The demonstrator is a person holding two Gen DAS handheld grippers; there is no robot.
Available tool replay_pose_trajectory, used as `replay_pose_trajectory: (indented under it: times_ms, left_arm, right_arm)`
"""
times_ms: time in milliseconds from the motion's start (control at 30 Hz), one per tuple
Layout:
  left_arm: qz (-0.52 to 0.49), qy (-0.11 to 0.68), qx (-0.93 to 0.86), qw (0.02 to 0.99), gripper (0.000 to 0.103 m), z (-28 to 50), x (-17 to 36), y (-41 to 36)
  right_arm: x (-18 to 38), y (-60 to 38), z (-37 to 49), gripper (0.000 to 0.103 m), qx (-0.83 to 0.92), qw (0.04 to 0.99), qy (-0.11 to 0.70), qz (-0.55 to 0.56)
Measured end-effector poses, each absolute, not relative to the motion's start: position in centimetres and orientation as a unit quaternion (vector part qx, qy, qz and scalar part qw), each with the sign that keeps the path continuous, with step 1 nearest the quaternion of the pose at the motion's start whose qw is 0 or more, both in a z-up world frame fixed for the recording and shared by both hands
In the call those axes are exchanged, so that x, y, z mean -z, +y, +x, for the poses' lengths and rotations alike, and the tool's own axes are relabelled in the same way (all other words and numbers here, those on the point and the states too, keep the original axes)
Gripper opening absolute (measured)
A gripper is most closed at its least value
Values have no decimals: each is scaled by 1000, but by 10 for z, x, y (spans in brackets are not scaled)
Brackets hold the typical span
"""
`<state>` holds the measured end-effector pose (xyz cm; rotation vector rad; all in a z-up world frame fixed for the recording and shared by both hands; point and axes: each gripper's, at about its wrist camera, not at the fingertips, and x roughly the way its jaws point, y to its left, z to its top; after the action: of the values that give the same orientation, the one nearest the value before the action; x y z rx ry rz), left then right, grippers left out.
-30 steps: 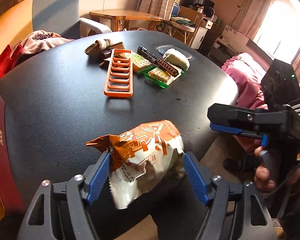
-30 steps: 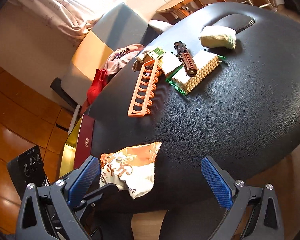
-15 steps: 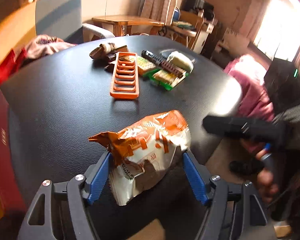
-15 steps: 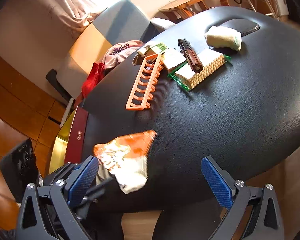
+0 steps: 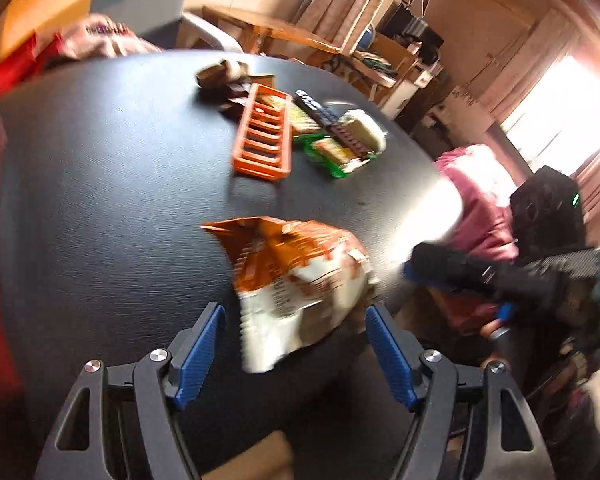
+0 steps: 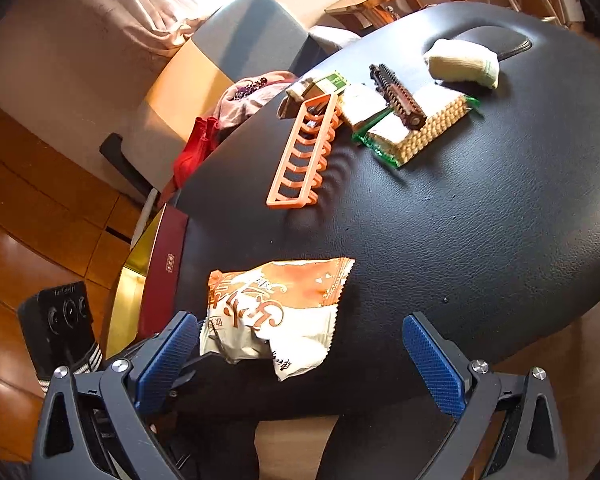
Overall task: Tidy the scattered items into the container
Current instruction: 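Carry the chip bag with the left gripper while the right gripper grasps the orange rack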
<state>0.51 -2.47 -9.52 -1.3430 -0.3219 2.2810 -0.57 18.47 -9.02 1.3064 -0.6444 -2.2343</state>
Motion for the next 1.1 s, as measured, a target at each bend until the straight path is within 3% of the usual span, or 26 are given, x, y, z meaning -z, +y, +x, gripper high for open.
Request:
replay_pose_trajectory:
  times_ms: [267, 433, 467, 533, 667, 967, 1033, 1100]
  left_arm:
    - [-503, -132, -819, 243, 78, -17, 105, -5]
    - [-490, -120, -831, 233, 71, -17, 102, -8]
    - [-489, -120, -832, 231, 65, -17, 101, -11]
    - [-486, -117, -838, 217, 65, -16, 98, -19]
    - [-481, -120, -847, 192, 65, -12, 97, -38]
    - [-470, -112, -861, 161, 65, -7, 97, -59]
    - [-468, -109, -863, 156, 66, -7, 97, -61]
    - [-466, -105, -865, 151, 68, -6, 97, -63]
  right_arm:
    - [75, 193, -14, 103, 831, 223, -214, 463]
    - [62, 195, -36, 103, 843, 209, -209, 449]
    - [60, 192, -42, 103, 845, 206, -205, 449]
    - [58, 183, -55, 101, 848, 203, -194, 449]
    - [62, 161, -83, 76, 851, 200, -170, 455]
    - [88, 125, -144, 48, 852, 160, -142, 478]
    - [94, 123, -154, 38, 852, 144, -144, 483]
    - [101, 124, -163, 35, 846, 135, -152, 493]
